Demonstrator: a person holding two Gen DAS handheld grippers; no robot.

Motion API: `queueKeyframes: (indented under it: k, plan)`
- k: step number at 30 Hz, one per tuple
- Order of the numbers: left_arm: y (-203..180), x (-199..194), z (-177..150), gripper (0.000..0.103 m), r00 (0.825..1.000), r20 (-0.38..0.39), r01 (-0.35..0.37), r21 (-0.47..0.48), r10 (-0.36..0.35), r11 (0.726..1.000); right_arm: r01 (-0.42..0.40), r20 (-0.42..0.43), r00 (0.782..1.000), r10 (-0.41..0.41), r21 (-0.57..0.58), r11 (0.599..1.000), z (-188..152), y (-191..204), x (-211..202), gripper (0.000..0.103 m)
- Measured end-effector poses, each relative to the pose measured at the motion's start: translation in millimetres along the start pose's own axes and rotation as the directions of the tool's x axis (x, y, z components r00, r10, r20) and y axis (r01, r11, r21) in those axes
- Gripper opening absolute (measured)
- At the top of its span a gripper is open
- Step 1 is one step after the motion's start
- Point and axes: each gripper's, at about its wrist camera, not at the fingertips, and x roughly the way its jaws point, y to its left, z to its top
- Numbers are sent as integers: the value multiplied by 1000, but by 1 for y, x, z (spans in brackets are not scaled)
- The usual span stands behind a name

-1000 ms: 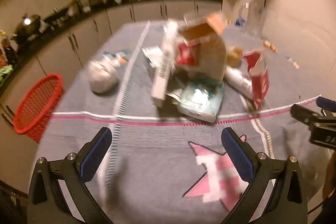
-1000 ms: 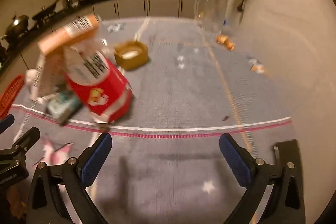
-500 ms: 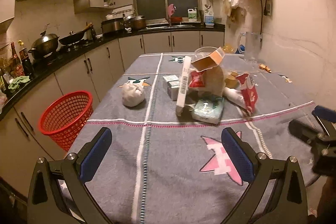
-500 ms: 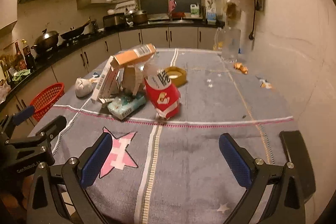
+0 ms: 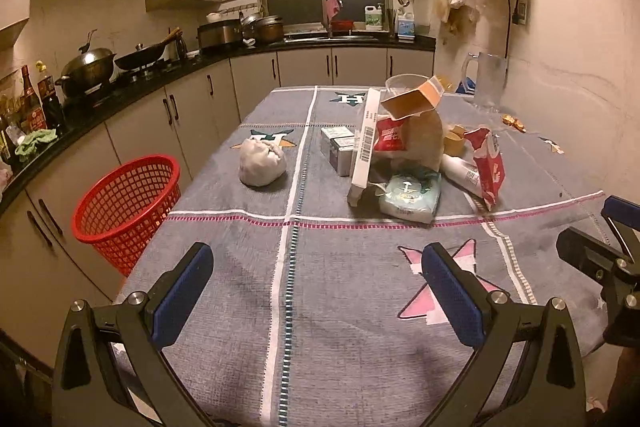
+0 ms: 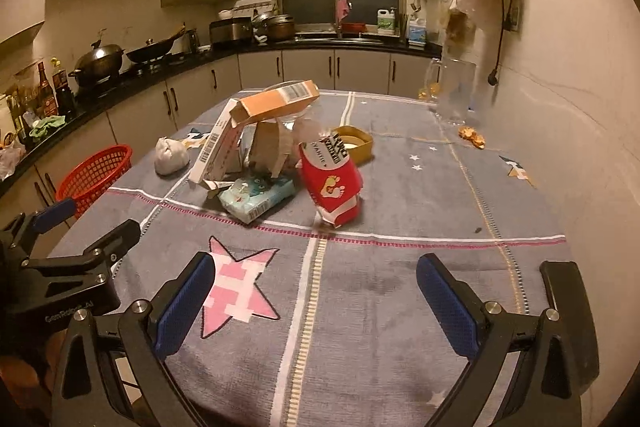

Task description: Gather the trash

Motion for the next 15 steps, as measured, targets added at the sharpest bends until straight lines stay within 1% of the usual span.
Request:
queueKeyframes:
  k: [4, 6, 10, 15]
  plan:
    - [2, 3, 0, 103, 1000, -8, 2, -6, -2, 1000, 3, -14, 1000, -3, 0, 1000, 0, 1, 4, 102]
    - [2, 5, 0, 103, 1000, -12, 2, -6, -2, 1000, 22, -15, 1000, -22, 3, 1000, 1, 1, 5, 102]
    - [3, 7, -1, 103, 1000, -15, 2, -7, -2, 1000, 30, -19, 999, -30, 10, 999, 2, 0, 8, 102]
    - [3, 9, -1, 103, 1000, -21, 0, -10, -1, 1000, 24, -29, 999, -24, 16, 1000, 2, -2, 11, 102]
